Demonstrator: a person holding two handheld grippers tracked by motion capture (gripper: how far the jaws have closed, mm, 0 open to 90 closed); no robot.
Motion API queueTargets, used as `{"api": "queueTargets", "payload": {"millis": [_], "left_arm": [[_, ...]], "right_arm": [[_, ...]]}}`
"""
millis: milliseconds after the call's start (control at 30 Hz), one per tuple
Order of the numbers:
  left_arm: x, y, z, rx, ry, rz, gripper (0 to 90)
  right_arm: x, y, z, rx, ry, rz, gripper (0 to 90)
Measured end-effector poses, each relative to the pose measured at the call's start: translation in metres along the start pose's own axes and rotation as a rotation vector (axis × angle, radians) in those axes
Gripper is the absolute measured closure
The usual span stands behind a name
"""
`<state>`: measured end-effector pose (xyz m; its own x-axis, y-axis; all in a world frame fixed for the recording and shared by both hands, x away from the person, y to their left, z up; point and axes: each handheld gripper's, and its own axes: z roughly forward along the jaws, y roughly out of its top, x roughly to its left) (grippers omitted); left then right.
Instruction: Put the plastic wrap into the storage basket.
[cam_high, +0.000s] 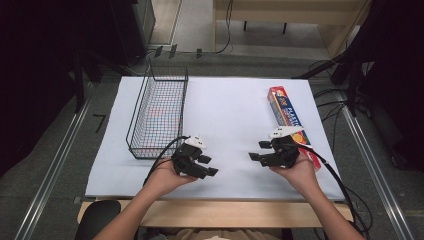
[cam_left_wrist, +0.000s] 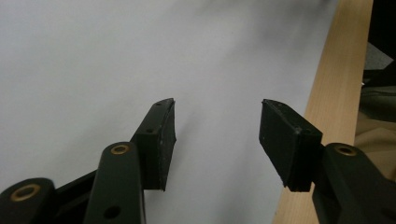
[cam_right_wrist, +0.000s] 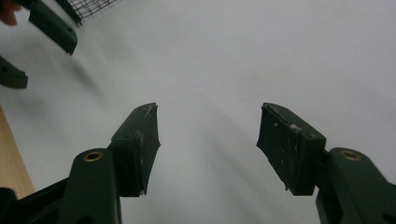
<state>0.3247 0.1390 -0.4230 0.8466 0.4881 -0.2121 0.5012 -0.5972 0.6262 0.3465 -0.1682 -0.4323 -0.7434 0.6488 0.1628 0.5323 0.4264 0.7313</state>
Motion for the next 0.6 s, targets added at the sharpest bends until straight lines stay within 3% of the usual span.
{"api": "queueTargets", "payload": {"millis": [167, 600], "left_arm": [[0.0023, -0.0006, 0.0018, 0.005, -0.006, -0.015, 36.5], [0.0043, 0.0045, 0.0016, 0.007, 0.008, -0.002, 34.3]], "right_arm": [[-0.001, -0.0005, -0.0001, 0.007, -0.009, -0.006, 39.9], [-0.006, -0.0059, -0.004, 0.034, -0.007, 0.014, 44.5]]}}
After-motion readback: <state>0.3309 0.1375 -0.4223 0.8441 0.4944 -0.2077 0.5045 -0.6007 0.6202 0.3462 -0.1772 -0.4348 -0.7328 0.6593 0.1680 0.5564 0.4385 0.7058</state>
